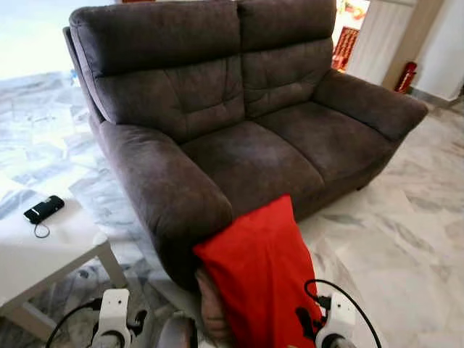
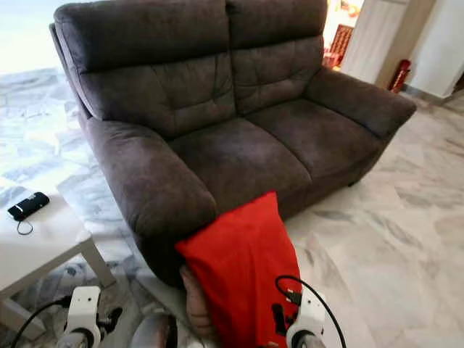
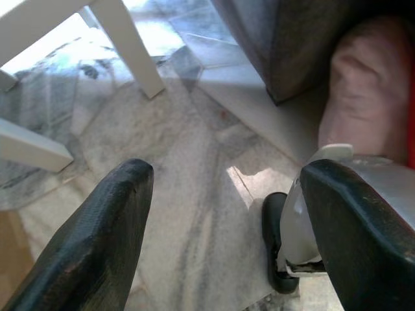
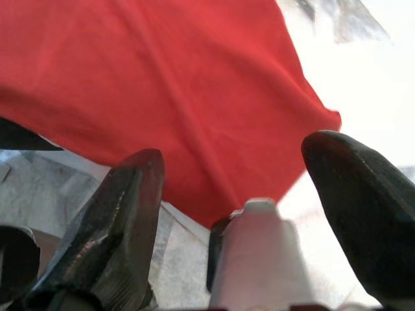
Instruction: Move the pillow to the sofa from floor
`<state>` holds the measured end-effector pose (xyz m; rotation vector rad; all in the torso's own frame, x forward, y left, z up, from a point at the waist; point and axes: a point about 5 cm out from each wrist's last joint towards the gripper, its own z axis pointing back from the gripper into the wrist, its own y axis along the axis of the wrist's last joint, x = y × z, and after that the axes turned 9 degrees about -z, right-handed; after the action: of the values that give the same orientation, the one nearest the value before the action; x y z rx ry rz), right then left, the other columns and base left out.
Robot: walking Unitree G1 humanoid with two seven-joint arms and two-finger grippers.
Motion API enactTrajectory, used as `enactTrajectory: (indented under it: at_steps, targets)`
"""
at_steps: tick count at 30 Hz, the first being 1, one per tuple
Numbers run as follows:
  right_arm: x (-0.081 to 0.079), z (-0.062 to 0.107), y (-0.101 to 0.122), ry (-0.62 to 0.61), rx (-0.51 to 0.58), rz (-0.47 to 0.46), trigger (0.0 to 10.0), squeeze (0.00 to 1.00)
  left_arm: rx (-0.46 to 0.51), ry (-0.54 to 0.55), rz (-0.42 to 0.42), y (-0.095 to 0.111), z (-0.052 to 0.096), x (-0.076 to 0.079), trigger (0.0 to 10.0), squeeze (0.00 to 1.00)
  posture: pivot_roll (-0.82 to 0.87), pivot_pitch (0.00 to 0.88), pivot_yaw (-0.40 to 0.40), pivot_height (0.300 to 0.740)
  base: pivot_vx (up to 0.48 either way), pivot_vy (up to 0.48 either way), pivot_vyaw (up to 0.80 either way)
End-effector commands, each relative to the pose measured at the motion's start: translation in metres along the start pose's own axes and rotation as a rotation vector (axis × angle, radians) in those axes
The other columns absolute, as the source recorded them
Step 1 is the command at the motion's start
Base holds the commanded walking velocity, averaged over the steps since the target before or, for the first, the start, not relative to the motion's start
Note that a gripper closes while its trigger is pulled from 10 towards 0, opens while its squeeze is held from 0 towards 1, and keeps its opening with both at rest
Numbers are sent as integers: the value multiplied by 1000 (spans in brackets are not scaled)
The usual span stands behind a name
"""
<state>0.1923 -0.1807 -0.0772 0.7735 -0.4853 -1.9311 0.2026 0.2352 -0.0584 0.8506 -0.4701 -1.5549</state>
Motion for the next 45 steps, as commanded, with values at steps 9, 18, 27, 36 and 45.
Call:
enactTrajectory:
  at_steps: [9, 18, 27, 36, 45]
  targets:
    - [4, 1, 0, -6, -11, -1, 10000, 0, 6, -14, 18, 5, -2, 4, 10000, 0, 38, 0, -32, 630, 0, 0, 0]
    - [2, 0, 2, 1, -2, -6, 10000, 0, 8, -17, 12, 5, -2, 5, 10000, 0, 38, 0, -33, 630, 0, 0, 0]
    - [2, -1, 4, 5, 3, -6, 10000, 0, 14, -13, 15, 6, -2, 6, 10000, 0, 40, 0, -39, 630, 0, -150, 0]
    - [2, -1, 4, 6, -2, -1, 10000, 0, 15, -12, 18, 6, -2, 6, 10000, 0, 40, 0, -44, 630, 0, -298, 0]
    - [3, -1, 5, 8, -1, 7, 10000, 0, 4, 5, 40, 4, -2, 3, 10000, 0, 40, 0, -51, 630, 0, -101, 0]
